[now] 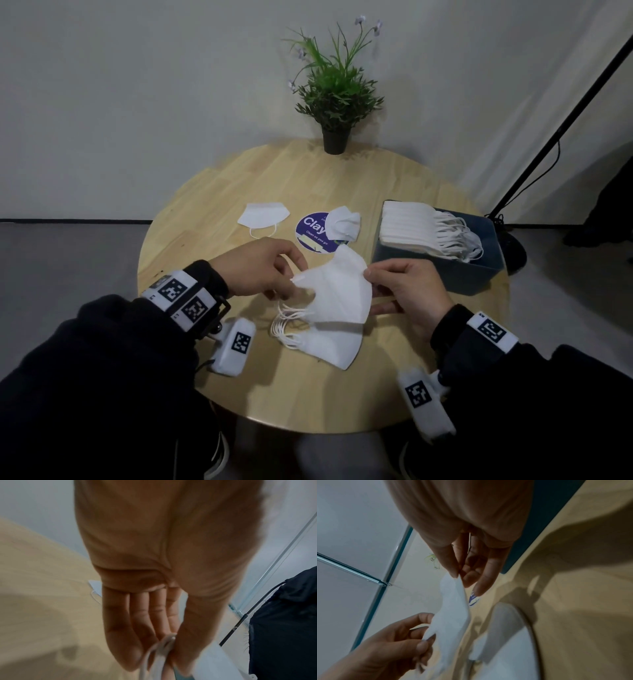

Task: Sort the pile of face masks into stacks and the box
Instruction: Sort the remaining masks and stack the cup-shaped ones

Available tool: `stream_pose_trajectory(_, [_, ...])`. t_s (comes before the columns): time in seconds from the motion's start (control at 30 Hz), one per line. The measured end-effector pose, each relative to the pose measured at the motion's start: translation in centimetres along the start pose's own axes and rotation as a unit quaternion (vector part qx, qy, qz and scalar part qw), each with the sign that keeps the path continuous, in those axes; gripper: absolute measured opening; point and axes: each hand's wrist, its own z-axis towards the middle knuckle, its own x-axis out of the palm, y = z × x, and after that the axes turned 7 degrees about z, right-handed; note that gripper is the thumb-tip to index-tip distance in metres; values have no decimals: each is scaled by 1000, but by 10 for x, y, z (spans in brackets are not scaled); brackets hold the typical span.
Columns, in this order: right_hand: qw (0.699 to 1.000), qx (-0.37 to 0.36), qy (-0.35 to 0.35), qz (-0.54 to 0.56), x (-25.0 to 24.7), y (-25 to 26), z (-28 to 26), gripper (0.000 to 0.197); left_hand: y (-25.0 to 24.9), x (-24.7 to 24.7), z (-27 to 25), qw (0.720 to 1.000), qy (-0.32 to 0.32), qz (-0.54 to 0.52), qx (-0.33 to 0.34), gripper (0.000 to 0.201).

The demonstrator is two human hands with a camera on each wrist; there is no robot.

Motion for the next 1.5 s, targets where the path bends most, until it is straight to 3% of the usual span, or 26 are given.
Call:
stream_pose_trajectory(0.2, [993, 113, 19, -35, -11, -38, -4, 9, 10, 12, 4, 995, 21, 32, -95, 22])
stream_pose_trajectory(0.53, [982, 117, 20, -146, -9, -49, 0, 17, 18, 20, 16, 991, 27, 60, -119, 17])
stream_pose_trajectory(0.9, [975, 117, 28, -186, -9, -50, 2, 17, 20, 21, 15, 988, 38, 103, -111, 11])
stream_pose_trajectory(1.0, [975, 116, 19, -189, -9, -48, 2, 27, 20, 23, 16, 980, 27, 182, -80, 9])
stream_pose_trajectory(1.07, [977, 97, -5, -188, -7, -47, 2, 34, 17, 24, 15, 968, -18, 247, -32, 13])
stream_pose_trajectory(1.17, [976, 45, -7, -215, -3, -46, 2, 28, 8, 35, 14, 960, -50, 272, 54, 14])
stream_pose_trajectory(1.33, [944, 48, 25, -325, 4, -42, 7, 16, 2, 69, 18, 928, 88, 347, 98, 22])
stream_pose_trajectory(1.4, [951, 35, 8, -308, 10, -35, 10, 13, 2, 60, 23, 943, 85, 310, 87, 17])
stream_pose_trajectory(1.5, [950, -58, -1, -307, 26, -20, 23, 7, 4, 26, 39, 963, 1, 254, 87, 11])
